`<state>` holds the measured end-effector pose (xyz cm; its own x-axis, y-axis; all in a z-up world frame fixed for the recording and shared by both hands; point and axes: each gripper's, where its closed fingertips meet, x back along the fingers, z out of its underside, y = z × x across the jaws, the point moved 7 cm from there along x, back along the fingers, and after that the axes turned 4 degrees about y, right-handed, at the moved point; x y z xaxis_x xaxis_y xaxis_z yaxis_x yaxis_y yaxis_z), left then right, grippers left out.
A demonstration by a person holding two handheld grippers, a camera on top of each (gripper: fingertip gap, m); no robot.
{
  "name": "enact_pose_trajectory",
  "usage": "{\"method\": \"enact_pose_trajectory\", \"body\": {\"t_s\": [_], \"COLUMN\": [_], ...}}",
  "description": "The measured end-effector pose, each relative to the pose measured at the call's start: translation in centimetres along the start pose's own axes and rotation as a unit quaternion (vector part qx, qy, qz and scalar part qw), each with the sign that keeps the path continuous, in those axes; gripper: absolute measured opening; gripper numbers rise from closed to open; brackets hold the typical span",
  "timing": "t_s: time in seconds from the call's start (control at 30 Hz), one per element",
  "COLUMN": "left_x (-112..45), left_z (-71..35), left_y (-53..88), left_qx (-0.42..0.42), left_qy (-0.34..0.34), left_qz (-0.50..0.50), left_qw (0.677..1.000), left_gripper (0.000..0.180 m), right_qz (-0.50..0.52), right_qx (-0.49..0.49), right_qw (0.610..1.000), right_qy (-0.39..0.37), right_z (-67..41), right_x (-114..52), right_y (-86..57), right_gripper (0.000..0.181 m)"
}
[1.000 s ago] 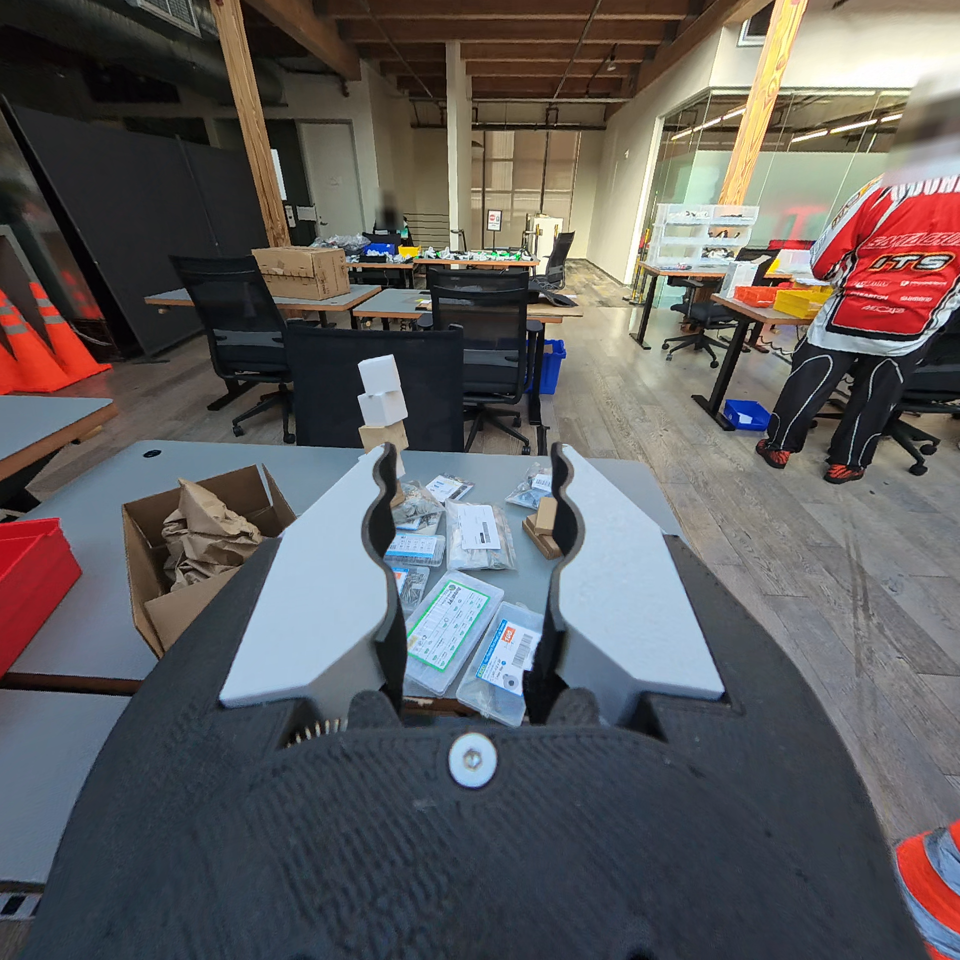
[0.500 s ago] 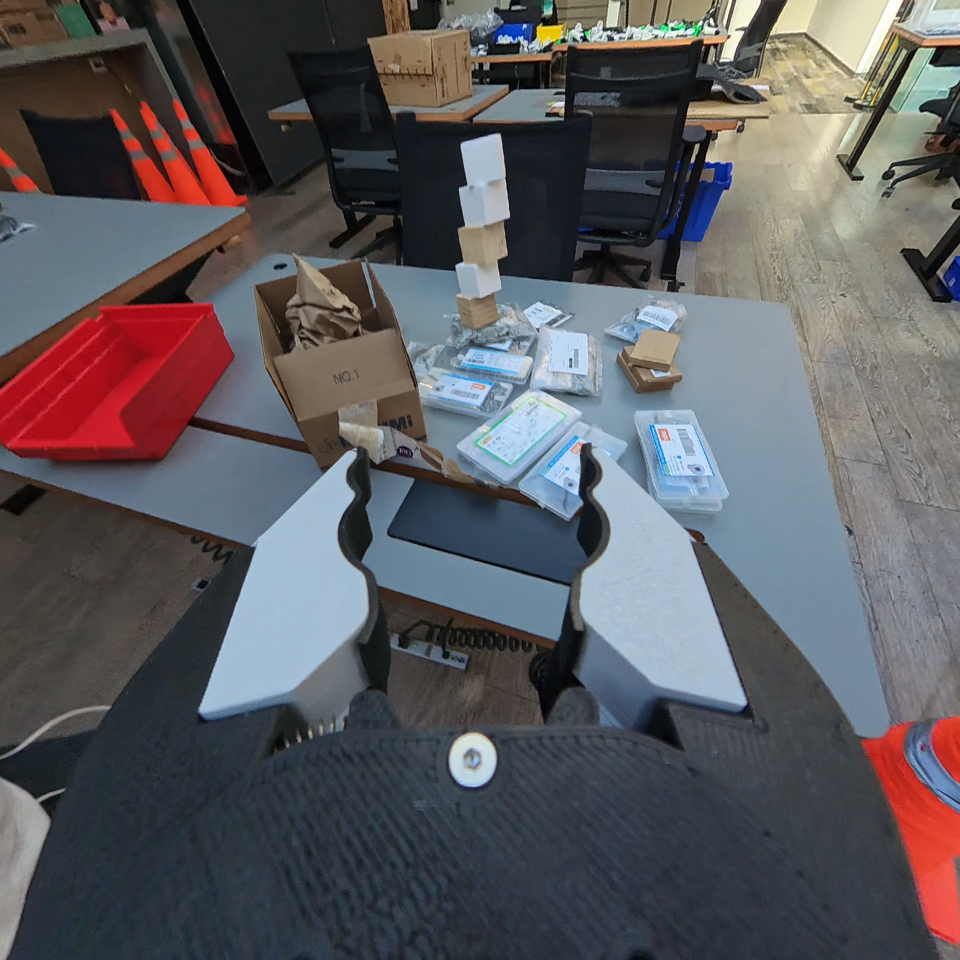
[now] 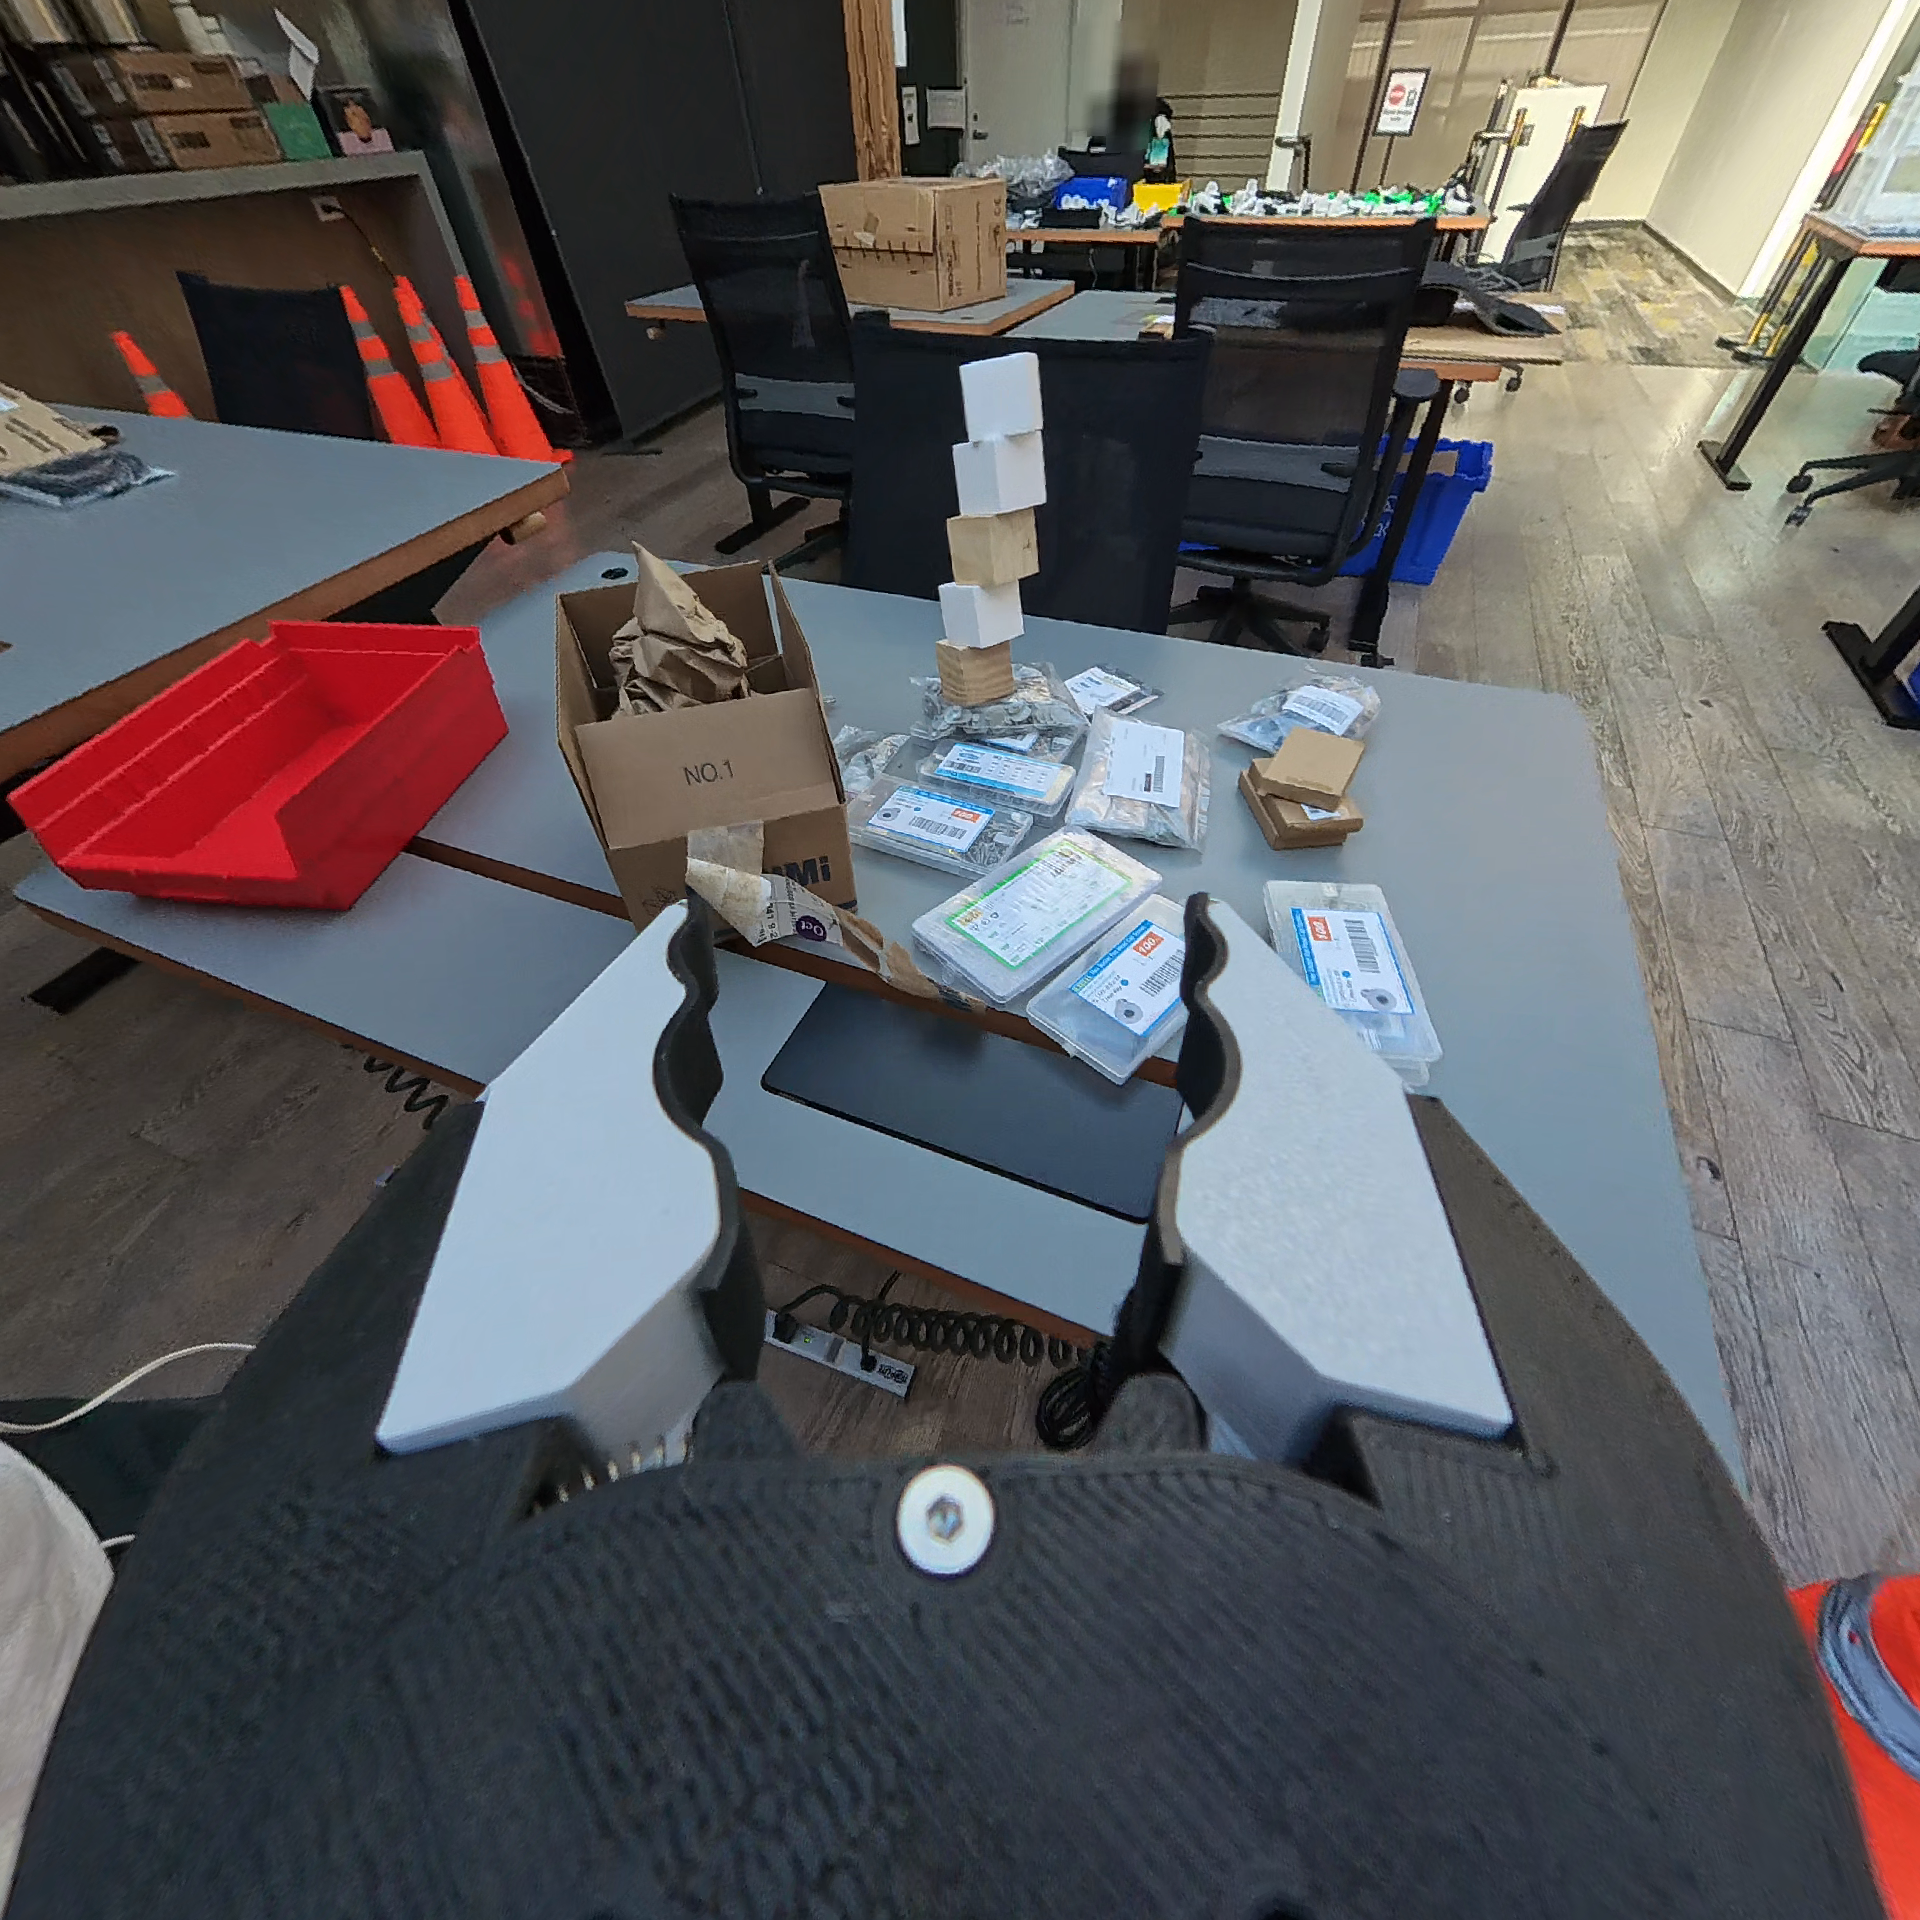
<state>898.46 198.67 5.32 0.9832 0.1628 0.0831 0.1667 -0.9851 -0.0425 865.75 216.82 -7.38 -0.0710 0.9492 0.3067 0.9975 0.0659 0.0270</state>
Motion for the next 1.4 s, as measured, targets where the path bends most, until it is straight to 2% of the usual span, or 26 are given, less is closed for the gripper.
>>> {"method": "enact_pose_trajectory", "body": {"t_s": [0.23, 0.47, 0.57, 0.73, 0.87, 1.0, 1.17, 1.23, 1.4], "left_x": [2.3, 1.3, 0.2, -2.6, -5.0, -6.5, -7.1, -6.9, -6.4], "left_z": [2.1, 3.0, 3.3, 3.5, 2.9, 3.1, 4.6, 5.2, 6.1], "left_y": [9.0, 17.5, 19.9, 22.0, 23.0, 24.2, 26.2, 26.8, 27.6], "left_qx": [-0.02, -0.027, -0.034, -0.019, 0.002, 0.006, 0.036, 0.048, 0.055], "left_qy": [0.052, 0.082, 0.098, 0.075, 0.046, 0.043, 0.056, 0.061, 0.071], "left_qz": [-0.08, -0.068, -0.062, -0.021, 0.004, -0.011, -0.034, -0.043, -0.058], "left_qw": [0.995, 0.994, 0.993, 0.997, 0.999, 0.999, 0.997, 0.996, 0.994], "left_gripper": [0.07, 0.07, 0.07, 0.069, 0.069, 0.069, 0.065, 0.064, 0.06], "right_qz": [-0.05, -0.074, -0.069, -0.087, -0.096, -0.076, -0.084, -0.093, -0.096], "right_qx": [0.084, 0.072, -0.004, -0.065, -0.018, 0.04, 0.025, 0.007, -0.001], "right_qw": [0.993, 0.991, 0.993, 0.99, 0.984, 0.977, 0.977, 0.974, 0.969], "right_qy": [0.059, 0.084, 0.091, 0.091, 0.148, 0.193, 0.196, 0.208, 0.226], "right_z": [-1.4, -2.7, -1.5, -0.7, -0.4, -0.2, -0.7, -0.2, 1.0], "right_x": [-11.4, -22.0, -25.5, -31.7, -38.0, -43.6, -47.6, -48.6, -50.3], "right_y": [2.2, 3.1, 2.4, 0.2, -1.4, -2.6, -2.7, -2.3, -1.7], "right_gripper": [0.09, 0.086, 0.085, 0.078, 0.065, 0.065, 0.064, 0.06, 0.034]}}
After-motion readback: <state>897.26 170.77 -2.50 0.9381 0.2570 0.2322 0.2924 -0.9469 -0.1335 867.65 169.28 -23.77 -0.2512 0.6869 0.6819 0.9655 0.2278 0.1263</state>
